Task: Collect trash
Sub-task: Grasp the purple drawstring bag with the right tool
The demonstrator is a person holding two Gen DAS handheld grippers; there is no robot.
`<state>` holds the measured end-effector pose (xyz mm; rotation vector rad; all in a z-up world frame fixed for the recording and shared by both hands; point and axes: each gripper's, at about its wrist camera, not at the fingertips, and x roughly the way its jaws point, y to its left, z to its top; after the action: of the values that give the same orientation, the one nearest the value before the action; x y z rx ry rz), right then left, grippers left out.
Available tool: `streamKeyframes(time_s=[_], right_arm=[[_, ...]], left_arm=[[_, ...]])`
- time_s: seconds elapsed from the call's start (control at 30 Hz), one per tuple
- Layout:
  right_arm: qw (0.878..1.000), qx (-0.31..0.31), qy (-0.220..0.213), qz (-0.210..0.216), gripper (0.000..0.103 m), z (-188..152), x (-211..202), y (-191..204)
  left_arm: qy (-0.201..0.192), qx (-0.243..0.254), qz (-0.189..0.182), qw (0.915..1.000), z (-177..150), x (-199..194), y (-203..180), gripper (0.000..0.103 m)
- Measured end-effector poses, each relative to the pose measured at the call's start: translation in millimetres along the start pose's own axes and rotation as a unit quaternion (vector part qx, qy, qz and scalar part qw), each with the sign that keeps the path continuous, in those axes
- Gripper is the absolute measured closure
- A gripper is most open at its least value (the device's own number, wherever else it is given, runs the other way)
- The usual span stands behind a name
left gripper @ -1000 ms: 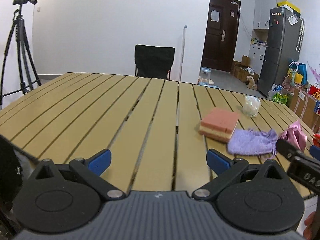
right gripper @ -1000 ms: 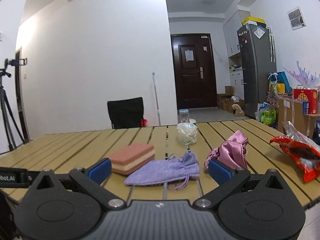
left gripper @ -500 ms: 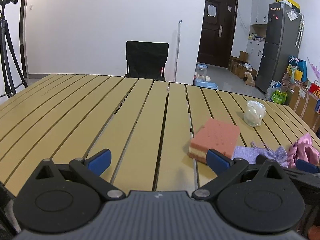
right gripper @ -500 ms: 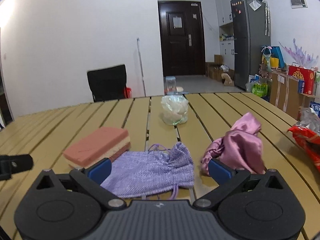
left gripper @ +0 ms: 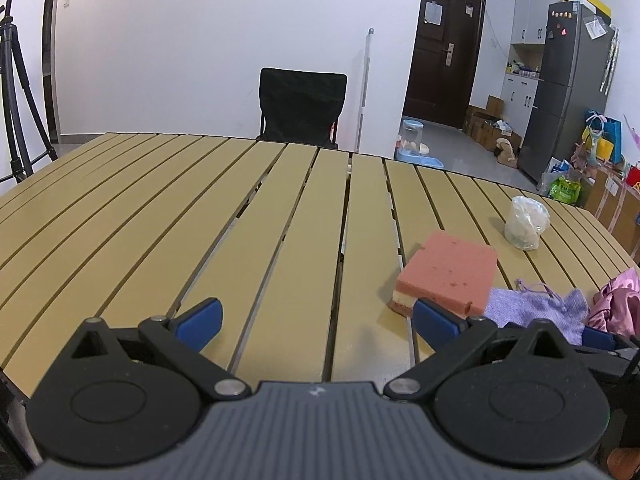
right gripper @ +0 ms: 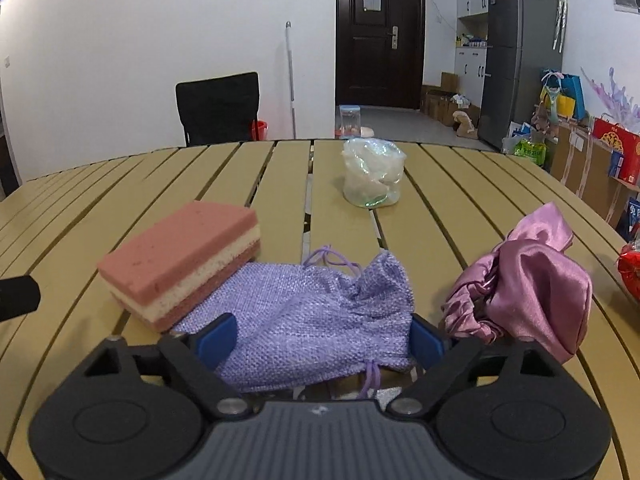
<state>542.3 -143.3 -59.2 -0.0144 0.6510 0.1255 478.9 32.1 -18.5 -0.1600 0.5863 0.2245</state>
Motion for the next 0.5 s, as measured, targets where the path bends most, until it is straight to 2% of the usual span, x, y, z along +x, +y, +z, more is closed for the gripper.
streamKeyframes(time_s=[0.03, 0.17, 0.23, 0.37, 0.5], right_arm=[[1.000, -0.001, -0.004, 0.008, 0.032, -2, -4, -3], [0.999, -0.014, -0.020, 0.022, 0.055, -8, -13, -2], [0.999, -0.021, -0.025, 0.031, 0.071, -10, -16, 1], [0.998, -0.025, -0.033, 0.039, 0.084, -15, -21, 3], [0.998, -0.011, -0.040, 0.045, 0.087, -17, -25, -2]], left_arm=[[0.000, 0.001, -0.001, 1.0000, 0, 0, -1, 0.000], [-0.002, 0.004, -0.001, 1.0000, 0, -3, 0, 0.000], [-0.002, 0.002, 0.000, 1.0000, 1, -4, 1, 0.000], [-0.003, 0.001, 0.000, 1.0000, 1, -3, 1, 0.000], [-0.002, -0.003, -0.005, 1.0000, 1, -3, 0, 0.000]])
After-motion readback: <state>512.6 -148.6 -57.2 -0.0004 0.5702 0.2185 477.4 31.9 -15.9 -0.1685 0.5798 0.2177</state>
